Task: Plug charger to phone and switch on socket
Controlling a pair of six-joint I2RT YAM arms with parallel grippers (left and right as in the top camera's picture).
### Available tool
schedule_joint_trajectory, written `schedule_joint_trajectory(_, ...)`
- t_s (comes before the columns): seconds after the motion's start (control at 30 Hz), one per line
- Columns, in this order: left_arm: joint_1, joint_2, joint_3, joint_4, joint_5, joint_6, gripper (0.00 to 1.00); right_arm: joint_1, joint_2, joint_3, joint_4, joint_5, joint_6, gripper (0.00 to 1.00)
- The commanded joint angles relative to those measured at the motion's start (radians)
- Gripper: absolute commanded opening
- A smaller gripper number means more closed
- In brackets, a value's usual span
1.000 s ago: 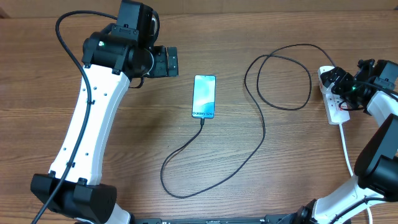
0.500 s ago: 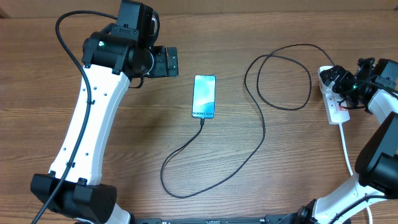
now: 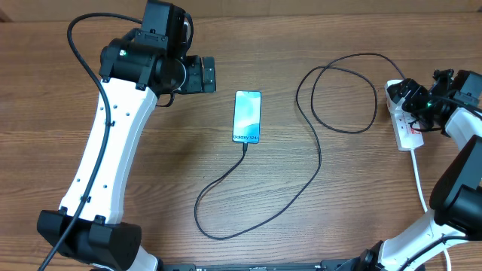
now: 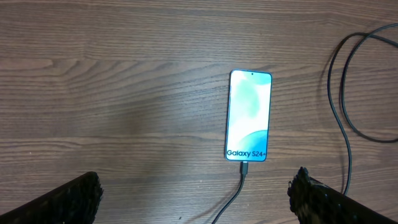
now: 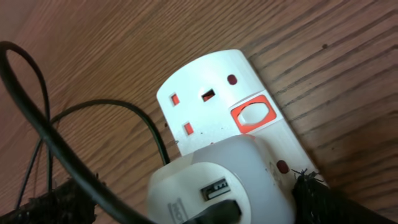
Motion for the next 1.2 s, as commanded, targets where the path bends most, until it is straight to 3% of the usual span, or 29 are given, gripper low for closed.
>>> schedule_joint_trajectory(0.0,-0.002,0.004,0.003,-0.002,-0.010,-0.002,1.00,0.019,0.059,-0.016,-0.031,0.043,0.020,1.00)
schedule_joint_trajectory(0.53,-0.002,0.004,0.003,-0.002,-0.010,-0.002,1.00,0.020,0.059,0.063,-0.163,0.055,0.017,1.00)
schedule_joint_trajectory(1.17,-0.002,0.004,0.003,-0.002,-0.010,-0.002,1.00,0.020,0.059,0.062,-0.142,-0.017,-0.036,1.00)
